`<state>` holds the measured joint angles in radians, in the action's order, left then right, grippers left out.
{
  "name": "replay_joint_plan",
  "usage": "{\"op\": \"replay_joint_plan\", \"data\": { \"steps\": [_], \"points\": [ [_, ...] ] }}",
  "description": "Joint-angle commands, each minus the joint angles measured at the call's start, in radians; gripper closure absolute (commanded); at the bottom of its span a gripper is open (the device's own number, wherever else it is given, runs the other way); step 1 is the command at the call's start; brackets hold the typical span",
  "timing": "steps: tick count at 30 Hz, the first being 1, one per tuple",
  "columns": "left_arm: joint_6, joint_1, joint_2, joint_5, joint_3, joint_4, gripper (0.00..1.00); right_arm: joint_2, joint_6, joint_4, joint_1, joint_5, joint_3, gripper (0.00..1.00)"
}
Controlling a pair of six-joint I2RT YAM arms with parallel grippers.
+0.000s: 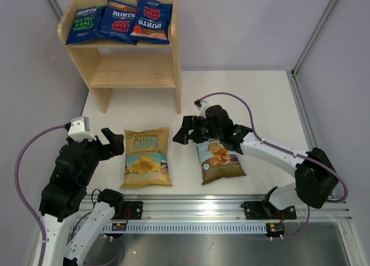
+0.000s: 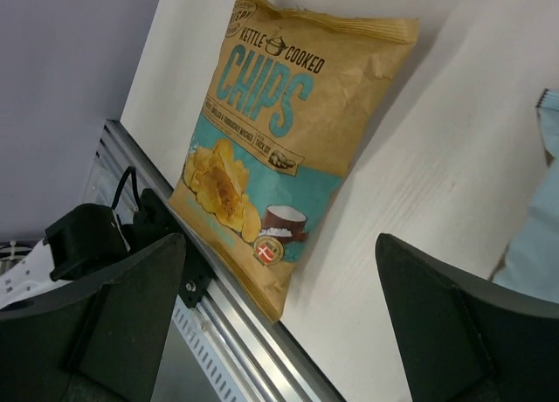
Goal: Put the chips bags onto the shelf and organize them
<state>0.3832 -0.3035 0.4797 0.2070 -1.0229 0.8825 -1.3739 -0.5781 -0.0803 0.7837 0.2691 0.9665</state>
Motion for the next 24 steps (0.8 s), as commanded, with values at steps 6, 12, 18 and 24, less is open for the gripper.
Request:
{"op": "replay_joint_plan", "data": {
  "steps": [6,12,18,24],
  "points": [
    [-0.015,0.001,-0.262,0.097,0.13,-0.074,0.01,-0.304,-0.204,0.315,-0.003,0.048,0.109,0.01],
    [0.02,0.003,-0.314,0.112,0.165,-0.085,0.01,-0.508,-0.293,0.405,-0.006,0.07,0.193,0.01],
    [0.013,0.003,-0.293,0.088,0.172,-0.096,0.01,-0.665,-0.304,0.439,-0.027,0.121,0.261,0.0],
    [-0.003,0.001,-0.27,0.057,0.176,-0.111,0.01,-0.767,-0.299,0.479,-0.038,0.214,0.285,0.01]
  ]
}}
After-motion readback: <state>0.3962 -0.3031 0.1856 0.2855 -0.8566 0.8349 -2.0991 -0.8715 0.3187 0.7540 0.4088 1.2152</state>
